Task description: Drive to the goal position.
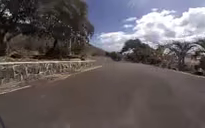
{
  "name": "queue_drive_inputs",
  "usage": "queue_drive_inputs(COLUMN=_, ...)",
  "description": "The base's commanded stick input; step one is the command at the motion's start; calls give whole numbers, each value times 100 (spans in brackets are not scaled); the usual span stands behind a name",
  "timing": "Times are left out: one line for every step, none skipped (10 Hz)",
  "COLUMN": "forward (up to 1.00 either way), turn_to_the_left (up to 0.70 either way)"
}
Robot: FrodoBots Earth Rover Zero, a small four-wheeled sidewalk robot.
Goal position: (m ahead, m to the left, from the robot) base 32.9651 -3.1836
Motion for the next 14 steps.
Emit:
queue_drive_inputs(forward=85, turn_to_the_left=1)
queue_drive_inputs(forward=85, turn_to_the_left=3)
queue_drive_inputs(forward=85, turn_to_the_left=3)
queue_drive_inputs(forward=85, turn_to_the_left=3)
queue_drive_inputs(forward=85, turn_to_the_left=2)
queue_drive_inputs(forward=85, turn_to_the_left=1)
queue_drive_inputs(forward=85, turn_to_the_left=1)
queue_drive_inputs(forward=85, turn_to_the_left=1)
queue_drive_inputs(forward=85, turn_to_the_left=1)
queue_drive_inputs(forward=85, turn_to_the_left=1)
queue_drive_inputs(forward=85, turn_to_the_left=1)
queue_drive_inputs(forward=85, turn_to_the_left=1)
queue_drive_inputs(forward=85, turn_to_the_left=1)
queue_drive_inputs(forward=85, turn_to_the_left=3)
